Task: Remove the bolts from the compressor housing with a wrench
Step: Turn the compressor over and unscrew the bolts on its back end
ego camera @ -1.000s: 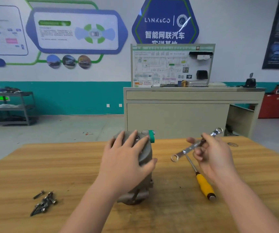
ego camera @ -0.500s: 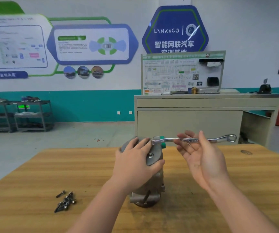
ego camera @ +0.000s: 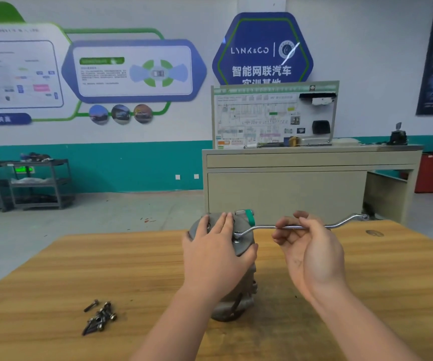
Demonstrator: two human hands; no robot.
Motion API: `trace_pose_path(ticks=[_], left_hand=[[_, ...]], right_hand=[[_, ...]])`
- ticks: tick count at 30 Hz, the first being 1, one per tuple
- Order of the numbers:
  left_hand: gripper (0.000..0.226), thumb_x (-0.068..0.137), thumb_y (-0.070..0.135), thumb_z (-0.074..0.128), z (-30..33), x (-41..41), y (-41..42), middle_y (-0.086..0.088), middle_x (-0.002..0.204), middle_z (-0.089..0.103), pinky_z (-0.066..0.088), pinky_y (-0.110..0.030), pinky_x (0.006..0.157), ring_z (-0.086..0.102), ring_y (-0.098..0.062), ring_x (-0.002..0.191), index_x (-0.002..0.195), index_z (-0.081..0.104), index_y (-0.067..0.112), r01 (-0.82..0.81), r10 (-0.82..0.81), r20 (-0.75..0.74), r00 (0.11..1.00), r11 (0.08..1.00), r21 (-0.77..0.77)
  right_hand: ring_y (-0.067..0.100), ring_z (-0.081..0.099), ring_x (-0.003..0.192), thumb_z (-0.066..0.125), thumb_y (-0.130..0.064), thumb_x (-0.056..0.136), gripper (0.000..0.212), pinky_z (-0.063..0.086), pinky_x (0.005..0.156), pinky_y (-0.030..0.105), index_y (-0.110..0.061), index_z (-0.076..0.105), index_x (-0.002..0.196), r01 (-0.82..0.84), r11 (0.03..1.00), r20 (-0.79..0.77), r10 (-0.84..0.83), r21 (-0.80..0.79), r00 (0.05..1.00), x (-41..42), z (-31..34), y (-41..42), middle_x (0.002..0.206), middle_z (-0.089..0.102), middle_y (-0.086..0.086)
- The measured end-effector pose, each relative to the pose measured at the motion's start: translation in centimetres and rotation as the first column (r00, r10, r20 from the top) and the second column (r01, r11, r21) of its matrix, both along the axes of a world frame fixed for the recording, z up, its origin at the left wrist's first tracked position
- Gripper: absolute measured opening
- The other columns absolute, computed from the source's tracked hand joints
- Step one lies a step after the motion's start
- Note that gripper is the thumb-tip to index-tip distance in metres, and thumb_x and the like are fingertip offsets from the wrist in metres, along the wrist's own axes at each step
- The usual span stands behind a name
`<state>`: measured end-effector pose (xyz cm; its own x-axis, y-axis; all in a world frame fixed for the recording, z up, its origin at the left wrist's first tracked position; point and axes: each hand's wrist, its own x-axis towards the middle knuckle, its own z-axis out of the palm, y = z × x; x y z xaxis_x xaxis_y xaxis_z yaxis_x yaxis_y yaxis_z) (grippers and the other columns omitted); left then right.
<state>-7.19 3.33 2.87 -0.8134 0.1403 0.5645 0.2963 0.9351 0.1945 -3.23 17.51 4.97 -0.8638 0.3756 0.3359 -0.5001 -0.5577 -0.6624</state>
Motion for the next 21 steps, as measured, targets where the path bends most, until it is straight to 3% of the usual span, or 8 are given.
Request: trace_pose_path(ticks=[3,6,9,13,16,19,21], left_hand=[[0.078,0.084,0.070,0.034,-0.2,0.4,0.5,0.015,0.154,0.032,0.018,-0.051,0.112,0.013,-0.021,0.147,0.151,0.021,0.032,0.002,0.000,-0.030,1.000,0.998,0.060],[0.076,0.084,0.071,0.034,-0.3,0.6,0.9,0.015,0.154,0.033,0.017,-0.055,0.112,0.015,-0.027,0.147,0.151,0.012,0.040,0.008,-0.004,-0.050,0.999,0.996,0.084],[0.070,0.087,0.071,0.030,-0.4,0.7,1.1,0.015,0.156,0.029,0.017,-0.056,0.111,0.012,-0.032,0.147,0.148,0.005,0.048,0.009,-0.007,-0.049,0.999,1.000,0.029],[0.063,0.090,0.070,0.026,-0.5,0.6,1.3,0.012,0.156,0.028,0.019,-0.057,0.108,0.011,-0.036,0.146,0.146,0.005,0.051,0.011,-0.012,-0.062,0.998,1.000,-0.024],[0.061,0.091,0.067,0.027,-0.5,0.5,1.5,0.011,0.156,0.029,0.019,-0.057,0.107,0.011,-0.038,0.146,0.146,0.006,0.051,0.019,-0.022,-0.066,0.998,0.998,-0.054],[0.061,0.091,0.065,0.028,-0.5,0.5,1.5,0.012,0.155,0.031,0.021,-0.056,0.106,0.013,-0.037,0.146,0.146,0.007,0.051,0.021,-0.025,-0.075,0.997,0.998,-0.064],[0.060,0.090,0.065,0.029,-0.4,0.5,1.5,0.012,0.155,0.032,0.023,-0.056,0.104,0.015,-0.037,0.145,0.146,0.011,0.050,0.001,-0.007,-0.078,0.997,0.997,-0.075]], right_hand=[[0.017,0.058,0.053,0.030,-0.003,0.098,0.018,0.045,0.059,0.032,-0.011,0.047,0.094,0.130,0.983,-0.043,-0.125,0.133,0.991,0.6,-0.4,-0.4,0.063,0.065,0.005],[0.016,0.056,0.052,0.036,-0.015,0.096,0.012,0.047,0.054,0.027,-0.019,0.047,0.094,0.369,0.872,-0.157,-0.335,0.322,0.929,1.5,-1.4,-1.4,0.072,0.068,0.004],[0.013,0.048,0.047,0.034,-0.028,0.093,0.012,0.044,0.047,0.020,-0.028,0.046,0.094,0.524,0.776,-0.269,-0.452,0.352,0.850,2.1,-2.5,-2.9,0.079,0.068,0.002],[0.007,0.041,0.043,0.034,-0.037,0.092,0.013,0.034,0.043,0.017,-0.040,0.047,0.090,0.630,0.734,-0.336,-0.544,0.253,0.769,2.1,-3.5,-4.5,0.075,0.065,0.005],[0.009,0.045,0.050,0.036,-0.031,0.093,0.008,0.036,0.049,0.019,-0.030,0.044,0.091,0.692,0.721,-0.245,-0.663,0.047,0.707,1.3,-3.8,-5.4,0.068,0.063,0.005],[0.013,0.045,0.053,0.034,-0.023,0.093,0.006,0.035,0.058,0.032,-0.022,0.039,0.090,0.727,0.675,-0.073,-0.737,-0.130,0.671,0.7,-3.3,-5.8,0.061,0.062,0.005],[0.013,0.048,0.055,0.034,-0.023,0.094,0.007,0.038,0.063,0.033,-0.018,0.038,0.091,0.762,0.638,-0.093,-0.770,-0.116,0.631,0.9,-2.9,-6.6,0.060,0.061,0.005]])
